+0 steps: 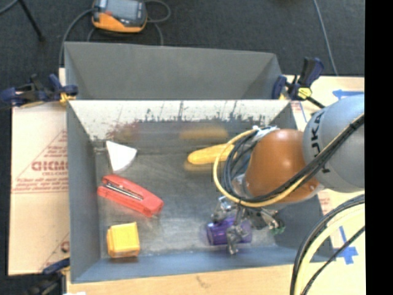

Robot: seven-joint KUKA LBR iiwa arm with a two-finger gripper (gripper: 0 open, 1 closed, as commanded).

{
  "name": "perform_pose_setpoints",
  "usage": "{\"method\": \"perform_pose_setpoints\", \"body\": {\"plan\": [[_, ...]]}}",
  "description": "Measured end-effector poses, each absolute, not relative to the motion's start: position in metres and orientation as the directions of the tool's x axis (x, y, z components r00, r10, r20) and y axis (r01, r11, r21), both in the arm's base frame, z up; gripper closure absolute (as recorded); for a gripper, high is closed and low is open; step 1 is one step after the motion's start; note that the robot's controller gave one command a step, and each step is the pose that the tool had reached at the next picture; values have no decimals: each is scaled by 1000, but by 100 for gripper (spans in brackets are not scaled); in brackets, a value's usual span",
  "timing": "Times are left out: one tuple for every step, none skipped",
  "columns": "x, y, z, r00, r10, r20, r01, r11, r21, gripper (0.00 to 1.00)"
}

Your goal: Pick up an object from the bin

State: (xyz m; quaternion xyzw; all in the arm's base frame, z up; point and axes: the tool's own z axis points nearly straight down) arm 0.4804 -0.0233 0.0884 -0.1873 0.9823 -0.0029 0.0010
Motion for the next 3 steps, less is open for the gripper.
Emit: {"method": "perform_pose_setpoints", "body": {"plan": [[480, -23, 88, -930, -368, -1, -368, 930, -6, 100], [480, -23, 88, -930, -369, -1, -369, 930, -6, 100], [480, -23, 88, -929, -369, -1, -369, 929, -6, 100]]}}
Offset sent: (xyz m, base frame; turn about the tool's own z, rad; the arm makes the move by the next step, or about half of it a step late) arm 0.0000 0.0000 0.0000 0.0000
